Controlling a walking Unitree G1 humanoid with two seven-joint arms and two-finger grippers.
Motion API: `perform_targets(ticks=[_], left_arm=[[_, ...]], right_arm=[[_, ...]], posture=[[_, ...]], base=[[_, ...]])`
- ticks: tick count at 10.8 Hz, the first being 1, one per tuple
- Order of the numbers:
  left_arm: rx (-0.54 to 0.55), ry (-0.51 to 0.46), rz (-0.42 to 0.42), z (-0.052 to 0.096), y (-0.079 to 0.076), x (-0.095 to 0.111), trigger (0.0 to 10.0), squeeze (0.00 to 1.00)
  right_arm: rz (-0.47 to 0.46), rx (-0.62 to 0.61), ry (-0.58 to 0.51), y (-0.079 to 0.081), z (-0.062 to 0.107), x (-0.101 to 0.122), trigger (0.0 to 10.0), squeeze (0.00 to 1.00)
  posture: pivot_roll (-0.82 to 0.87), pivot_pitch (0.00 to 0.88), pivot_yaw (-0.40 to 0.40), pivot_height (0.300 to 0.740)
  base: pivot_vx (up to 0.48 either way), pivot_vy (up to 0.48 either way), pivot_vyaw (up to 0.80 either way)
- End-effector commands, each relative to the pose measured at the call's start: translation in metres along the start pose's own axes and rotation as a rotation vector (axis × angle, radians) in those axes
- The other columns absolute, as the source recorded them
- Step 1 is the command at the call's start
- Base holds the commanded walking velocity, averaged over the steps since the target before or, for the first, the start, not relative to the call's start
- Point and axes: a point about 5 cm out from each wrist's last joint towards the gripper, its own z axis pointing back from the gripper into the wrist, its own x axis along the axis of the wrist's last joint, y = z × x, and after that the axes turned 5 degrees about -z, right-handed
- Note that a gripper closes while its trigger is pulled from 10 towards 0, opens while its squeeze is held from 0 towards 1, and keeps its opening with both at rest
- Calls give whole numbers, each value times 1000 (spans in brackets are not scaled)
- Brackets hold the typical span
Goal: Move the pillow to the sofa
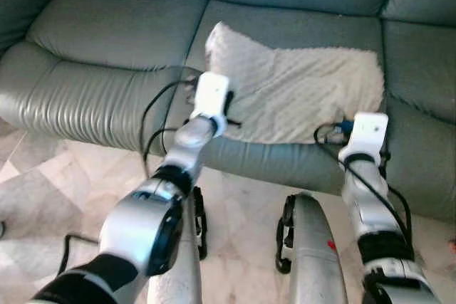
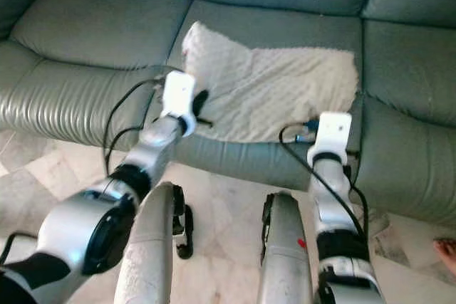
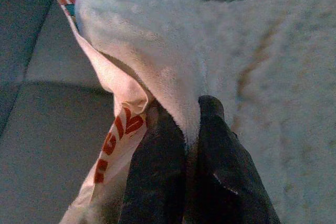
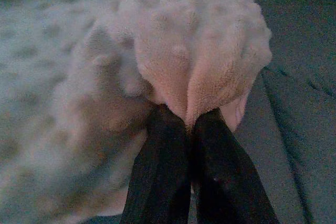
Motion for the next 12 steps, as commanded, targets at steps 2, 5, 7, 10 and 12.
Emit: perform_targets(ticks=[2, 5, 7, 10, 12], left_arm=[[-58, 11, -51, -3, -16, 2, 10000, 0], [-88, -24, -157, -5, -21, 10, 10000, 1000], [-57, -51, -247, -7, -16, 19, 10000, 1000], [-19, -119, -407, -10, -10, 36, 10000, 1000], [85, -134, -560, -11, 4, 44, 10000, 1000]], right_arm=[[-31, 26, 27, 9, 4, -9, 10000, 0], [-84, 25, 28, 8, 6, -12, 10000, 1000], [-76, 23, 30, 7, 6, -13, 10000, 1000], [-85, 40, 38, 12, 7, -16, 10000, 1000], [-84, 49, 40, 13, 4, -17, 10000, 1000]], posture=[[-34, 362, 164, 620], [-46, 366, 165, 620], [-47, 365, 164, 620], [-47, 358, 157, 620], [-47, 346, 151, 620]], base=[[0, 0, 0], [0, 0, 0], [0, 0, 0], [0, 0, 0], [0, 0, 0]])
